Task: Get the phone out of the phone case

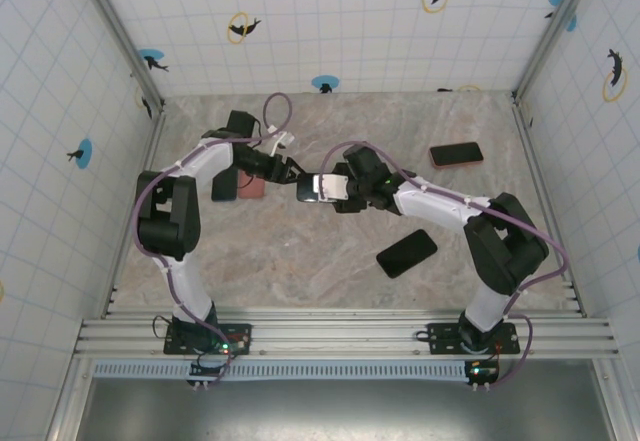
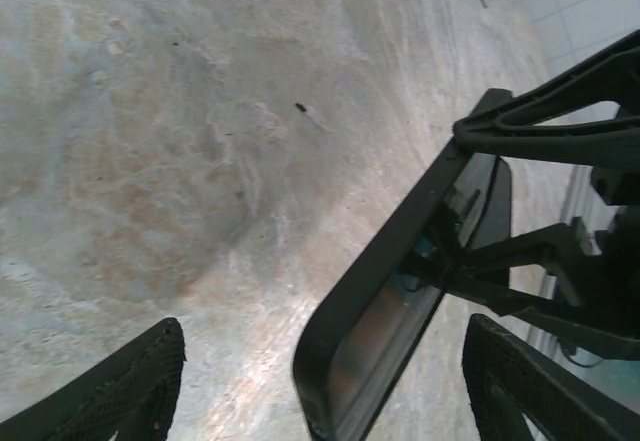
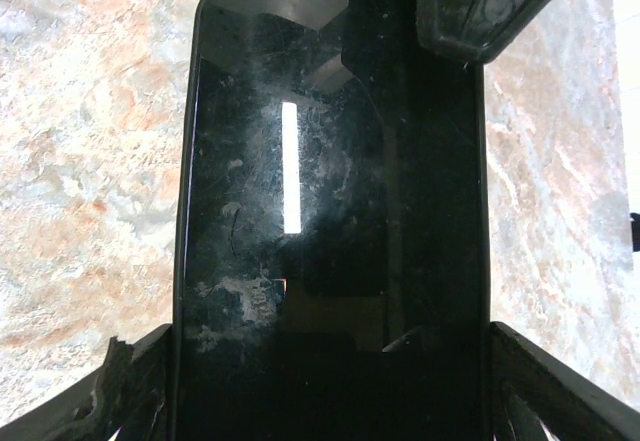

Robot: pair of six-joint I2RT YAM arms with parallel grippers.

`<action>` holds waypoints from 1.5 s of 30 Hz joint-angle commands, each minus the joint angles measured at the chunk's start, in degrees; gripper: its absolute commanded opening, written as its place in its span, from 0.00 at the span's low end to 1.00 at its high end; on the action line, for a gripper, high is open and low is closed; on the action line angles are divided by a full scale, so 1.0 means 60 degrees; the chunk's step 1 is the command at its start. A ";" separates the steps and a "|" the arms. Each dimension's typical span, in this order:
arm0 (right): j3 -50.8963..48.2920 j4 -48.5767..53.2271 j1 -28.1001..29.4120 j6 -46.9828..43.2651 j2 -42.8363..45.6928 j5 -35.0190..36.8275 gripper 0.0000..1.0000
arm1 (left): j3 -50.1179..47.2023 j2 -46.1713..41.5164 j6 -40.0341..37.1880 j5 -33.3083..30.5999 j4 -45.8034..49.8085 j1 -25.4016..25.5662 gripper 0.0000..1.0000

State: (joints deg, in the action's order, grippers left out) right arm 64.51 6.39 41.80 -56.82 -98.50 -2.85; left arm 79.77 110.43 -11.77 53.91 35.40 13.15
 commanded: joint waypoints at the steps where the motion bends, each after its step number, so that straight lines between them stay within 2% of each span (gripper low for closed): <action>1: 0.0080 -0.1050 0.0053 -0.0008 0.0537 0.0036 0.37 | 0.0096 0.0154 0.0069 0.0880 0.0105 0.0050 0.69; 6: 0.0088 -0.1197 0.0066 0.0063 0.0581 -0.0037 0.37 | 0.0197 0.0183 0.0670 0.1491 -0.0236 0.0050 0.53; 9: 0.0104 -0.1269 0.0061 0.0172 0.0581 -0.0143 0.37 | 0.0186 0.0212 0.0823 0.1740 -0.0303 0.0056 0.38; 24: 0.0198 -0.1410 -0.0112 0.0446 0.0418 -0.0593 0.36 | 0.0167 0.0310 0.0739 0.2449 -0.0203 0.0153 0.28; 35: 0.0191 -0.1326 -0.0241 0.0181 0.0274 -0.0717 0.40 | 0.0489 0.0551 0.0731 0.2588 0.0091 0.0152 0.09; 38: 0.0134 -0.1331 -0.0221 0.0052 0.0234 -0.0681 0.46 | 0.0517 0.0535 0.0758 0.2620 0.0066 0.0160 0.08; 40: 0.0049 -0.1438 -0.0236 0.0022 0.0241 -0.0658 0.57 | 0.0561 0.0550 0.0811 0.2614 0.0037 0.0158 0.07; 41: -0.0012 -0.1513 -0.0229 0.0019 0.0252 -0.0627 0.66 | 0.0616 0.0566 0.0858 0.2604 0.0028 0.0153 0.07; 45: -0.0274 -0.1726 -0.0321 0.0465 0.0421 -0.0678 0.79 | 0.0930 0.0623 0.1195 0.2509 -0.0018 0.0124 0.07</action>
State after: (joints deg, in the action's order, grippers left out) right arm 64.27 2.24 40.05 -55.11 -97.78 -6.07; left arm 82.48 113.01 -7.27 68.10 34.28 13.82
